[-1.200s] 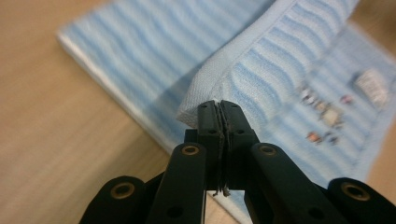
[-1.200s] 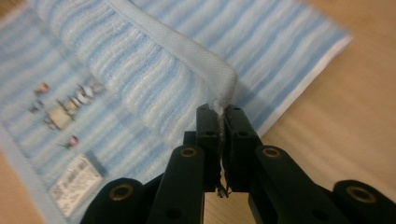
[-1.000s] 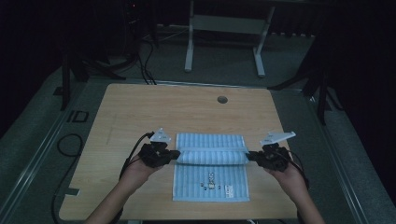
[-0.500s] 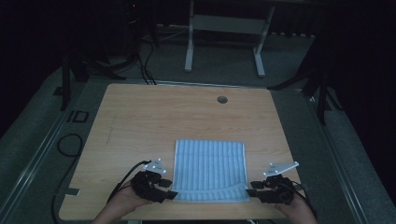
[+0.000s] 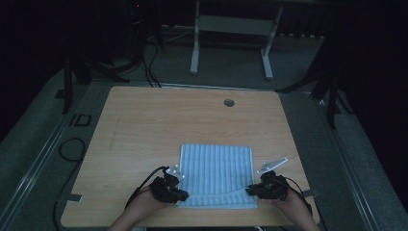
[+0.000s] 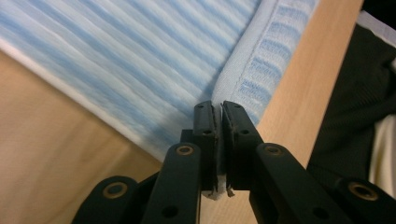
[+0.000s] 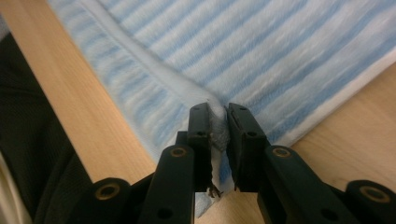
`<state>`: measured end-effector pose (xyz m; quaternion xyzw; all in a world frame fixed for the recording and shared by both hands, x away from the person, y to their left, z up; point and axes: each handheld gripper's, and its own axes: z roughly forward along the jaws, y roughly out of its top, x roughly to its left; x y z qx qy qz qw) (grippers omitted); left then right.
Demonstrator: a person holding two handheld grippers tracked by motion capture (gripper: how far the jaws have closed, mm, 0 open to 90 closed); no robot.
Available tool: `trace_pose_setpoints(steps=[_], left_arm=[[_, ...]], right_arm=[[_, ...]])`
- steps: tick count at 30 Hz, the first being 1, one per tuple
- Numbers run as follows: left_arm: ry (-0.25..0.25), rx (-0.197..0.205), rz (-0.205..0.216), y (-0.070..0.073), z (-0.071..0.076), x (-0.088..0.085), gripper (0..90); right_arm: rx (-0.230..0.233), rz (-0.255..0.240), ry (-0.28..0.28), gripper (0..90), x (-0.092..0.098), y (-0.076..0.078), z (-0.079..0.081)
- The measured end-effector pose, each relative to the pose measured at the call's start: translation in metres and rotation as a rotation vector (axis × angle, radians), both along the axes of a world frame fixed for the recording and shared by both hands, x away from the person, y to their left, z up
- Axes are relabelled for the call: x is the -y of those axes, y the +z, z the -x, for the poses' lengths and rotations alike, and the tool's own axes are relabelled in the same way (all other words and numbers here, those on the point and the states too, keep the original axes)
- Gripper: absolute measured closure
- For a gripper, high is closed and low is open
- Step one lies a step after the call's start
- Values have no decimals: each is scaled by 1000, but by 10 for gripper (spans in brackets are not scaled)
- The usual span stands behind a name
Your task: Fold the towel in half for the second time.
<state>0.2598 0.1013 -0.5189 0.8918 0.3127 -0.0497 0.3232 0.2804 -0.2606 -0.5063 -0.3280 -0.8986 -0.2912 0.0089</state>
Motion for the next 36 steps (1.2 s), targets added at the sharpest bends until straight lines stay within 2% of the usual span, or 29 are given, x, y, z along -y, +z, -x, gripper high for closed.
trace_pose_setpoints(steps=[1,2,3,4,5,6,7,8,9,10,12,13,14,15,17,19,23,24,25,26,30,32,36], left_arm=[[0,0,0,0,0,0,843],[-11,14,17,9,5,-1,842],[-11,14,17,9,5,-1,842],[-55,9,44,17,12,-2,840],[-85,-13,54,19,14,-2,833],[-85,-13,54,19,14,-2,784],[-156,-50,68,22,21,-2,784],[-178,-51,60,24,25,-1,666],[-173,-38,44,24,26,-1,602],[-145,-20,19,25,28,-1,555],[-127,-10,17,26,27,-2,510],[-97,-13,31,25,23,-7,510],[-79,-1,18,25,20,-8,498],[-65,5,9,25,18,-9,460],[-39,23,-16,23,14,-11,448],[-24,23,-33,20,9,-13,407],[12,39,-95,14,-3,-17,405],[12,39,-95,14,-3,-17,405],[35,36,-118,12,-10,-20,405],[44,39,-125,11,-12,-21,405],[85,38,-146,9,-25,-28,405],[105,41,-154,10,-31,-30,405],[142,67,-178,14,-46,-31,405]], right_arm=[[0,0,0,798,0,0,0],[26,-17,6,798,3,11,7],[26,-17,6,798,3,11,7],[59,-42,15,792,8,23,17],[62,-64,27,772,10,29,24],[62,-64,27,772,10,29,24],[54,-76,39,720,12,33,28],[50,-85,57,638,16,38,40],[57,-83,56,624,19,39,44],[62,-76,44,613,21,40,46],[68,-66,26,608,24,40,47],[70,-64,15,607,27,39,47],[71,-51,-24,602,32,37,42],[67,-51,-32,592,33,36,39],[63,-42,-42,586,33,34,34],[54,-34,-40,573,32,31,28],[41,-7,-37,561,27,25,13],[41,-7,-37,561,27,25,13],[38,0,-36,561,26,24,10],[26,18,-39,553,24,20,0],[6,61,-54,530,22,14,-18],[0,94,-73,516,23,12,-32],[-10,135,-111,513,24,13,-56]])
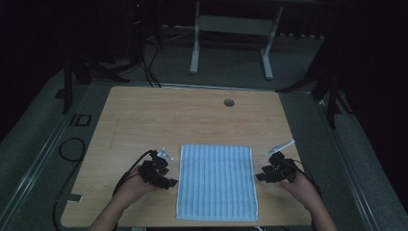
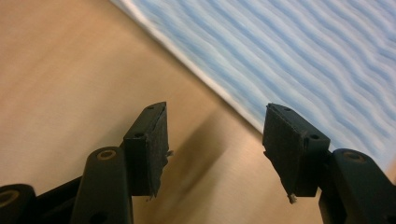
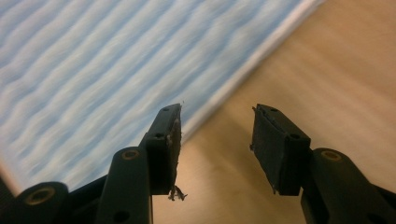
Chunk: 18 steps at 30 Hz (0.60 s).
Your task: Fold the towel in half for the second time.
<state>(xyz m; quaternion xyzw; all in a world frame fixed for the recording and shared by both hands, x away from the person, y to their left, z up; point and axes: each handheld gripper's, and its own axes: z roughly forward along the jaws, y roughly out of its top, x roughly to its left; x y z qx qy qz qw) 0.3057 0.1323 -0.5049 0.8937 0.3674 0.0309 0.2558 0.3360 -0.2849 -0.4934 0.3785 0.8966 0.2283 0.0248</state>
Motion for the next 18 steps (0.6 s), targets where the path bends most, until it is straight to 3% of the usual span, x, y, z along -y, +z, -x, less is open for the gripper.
trace_pose_setpoints(steps=[7,11,12,14,18], left_arm=[[29,12,-16,7,-27,2,405],[56,34,12,13,-47,5,405],[56,34,12,13,-47,5,405],[71,34,35,15,-64,8,404],[83,24,50,13,-80,11,405]], right_arm=[[-11,44,-59,493,-3,6,-37],[-2,61,-78,475,-7,11,-52],[-2,61,-78,475,-7,11,-52],[-4,64,-103,469,-12,14,-67],[-19,68,-113,469,-19,13,-83]])
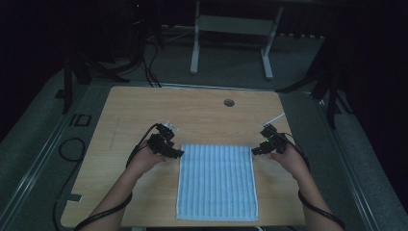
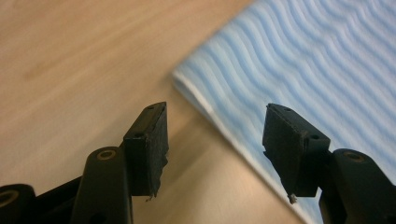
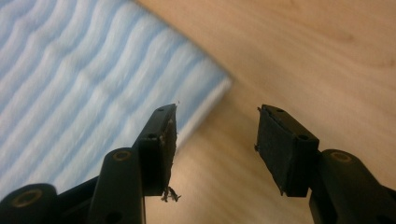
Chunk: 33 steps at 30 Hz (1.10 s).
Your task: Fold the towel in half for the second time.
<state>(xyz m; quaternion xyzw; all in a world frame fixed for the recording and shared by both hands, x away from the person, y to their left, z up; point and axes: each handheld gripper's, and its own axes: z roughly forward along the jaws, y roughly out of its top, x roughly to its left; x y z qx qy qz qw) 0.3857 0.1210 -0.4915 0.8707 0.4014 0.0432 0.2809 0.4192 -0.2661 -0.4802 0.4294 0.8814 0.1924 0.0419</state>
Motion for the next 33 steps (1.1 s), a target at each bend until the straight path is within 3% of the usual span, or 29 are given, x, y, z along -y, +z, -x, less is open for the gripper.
trace_pose_setpoints(steps=[1,6,7,11,16,17,18,19,20,21,24,28,29,32,33], left_arm=[[11,0,-4,-2,-9,3,405],[11,9,-22,-7,-23,9,405],[28,0,-12,-10,-31,9,405],[29,-34,21,-18,-43,10,406],[13,-54,3,-28,-48,19,429],[6,-55,-5,-30,-48,22,448],[6,-55,-5,-30,-48,22,485],[-17,-65,-14,-31,-48,24,485],[-30,-74,-10,-33,-48,26,571],[-29,-78,-9,-34,-47,26,607],[-35,-88,5,-34,-47,26,814],[-33,-60,-5,-27,-45,28,866],[-20,-28,-1,-19,-45,29,867],[-14,-6,7,-9,-45,28,866],[-13,18,26,3,-45,25,865]], right_arm=[[-7,5,-5,469,-4,-1,-8],[-28,12,-16,469,-14,-9,-23],[-54,1,-31,468,-16,-14,-30],[-87,17,-53,468,-21,-23,-37],[-108,53,-36,514,-30,-33,-36],[-111,60,-29,576,-31,-34,-36],[-111,60,-29,576,-31,-34,-36],[-113,67,-22,644,-33,-35,-36],[-95,83,-9,779,-36,-34,-35],[-92,79,-6,828,-37,-32,-35],[-93,77,-2,855,-39,-30,-35],[-69,90,6,866,-41,-23,-35],[-50,92,11,867,-41,-16,-35],[-31,80,8,868,-37,-6,-38],[-27,72,3,868,-35,-2,-38]])
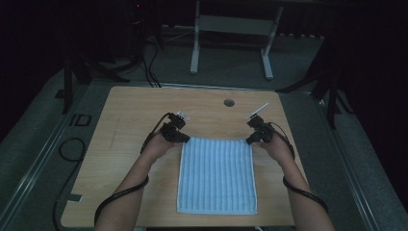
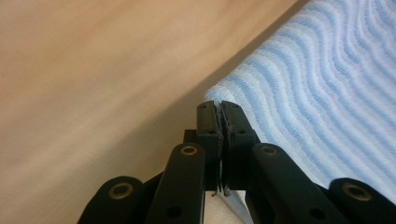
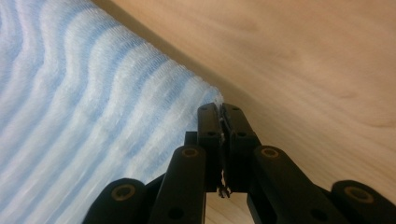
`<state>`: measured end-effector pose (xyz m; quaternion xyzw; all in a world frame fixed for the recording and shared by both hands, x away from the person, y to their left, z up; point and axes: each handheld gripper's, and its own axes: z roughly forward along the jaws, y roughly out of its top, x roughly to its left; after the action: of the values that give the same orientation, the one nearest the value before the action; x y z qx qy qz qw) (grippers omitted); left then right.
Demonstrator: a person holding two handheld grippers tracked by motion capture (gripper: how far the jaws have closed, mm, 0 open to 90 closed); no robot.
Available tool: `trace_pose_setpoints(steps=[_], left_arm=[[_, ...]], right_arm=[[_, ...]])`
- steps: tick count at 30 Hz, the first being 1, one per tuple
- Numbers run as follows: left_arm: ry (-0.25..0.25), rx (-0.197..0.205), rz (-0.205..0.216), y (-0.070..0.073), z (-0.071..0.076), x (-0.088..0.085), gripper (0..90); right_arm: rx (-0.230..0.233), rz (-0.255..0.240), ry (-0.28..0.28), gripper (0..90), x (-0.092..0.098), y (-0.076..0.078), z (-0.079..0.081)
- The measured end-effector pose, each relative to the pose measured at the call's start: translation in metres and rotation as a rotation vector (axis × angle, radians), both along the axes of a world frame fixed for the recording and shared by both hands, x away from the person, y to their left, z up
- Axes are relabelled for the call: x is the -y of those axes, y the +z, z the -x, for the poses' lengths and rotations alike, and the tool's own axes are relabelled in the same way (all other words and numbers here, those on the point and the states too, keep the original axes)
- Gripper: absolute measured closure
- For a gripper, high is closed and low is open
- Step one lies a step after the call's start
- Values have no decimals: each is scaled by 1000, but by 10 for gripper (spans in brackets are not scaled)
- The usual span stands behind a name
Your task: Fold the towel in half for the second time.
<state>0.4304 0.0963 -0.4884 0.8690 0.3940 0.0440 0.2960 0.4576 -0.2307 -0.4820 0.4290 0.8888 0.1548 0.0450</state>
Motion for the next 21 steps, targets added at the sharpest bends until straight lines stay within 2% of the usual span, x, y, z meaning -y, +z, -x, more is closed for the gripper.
trace_pose_setpoints(steps=[2,3,4,5,7,9,10,13,15,20,21], left_arm=[[15,33,23,14,2,-3,865],[15,33,23,14,2,-3,864],[3,41,50,25,4,-6,864],[0,59,50,30,7,-6,864],[-14,72,43,39,12,-8,864],[-32,85,55,46,21,-12,864],[-33,86,56,47,23,-13,864],[-59,90,61,49,39,-19,863],[-79,74,59,49,51,-21,864],[-112,82,20,46,86,-18,863],[-112,82,20,46,86,-18,863]], right_arm=[[20,-15,1,868,3,10,-1],[20,-15,1,868,3,10,-1],[27,-26,0,868,5,16,0],[55,-28,5,868,5,27,2],[81,-44,21,868,6,39,7],[111,-53,39,868,7,49,15],[136,-69,51,868,7,55,23],[163,-88,83,868,8,62,39],[162,-102,110,868,9,63,55],[170,-92,156,867,10,61,86],[170,-92,156,867,10,61,86]])
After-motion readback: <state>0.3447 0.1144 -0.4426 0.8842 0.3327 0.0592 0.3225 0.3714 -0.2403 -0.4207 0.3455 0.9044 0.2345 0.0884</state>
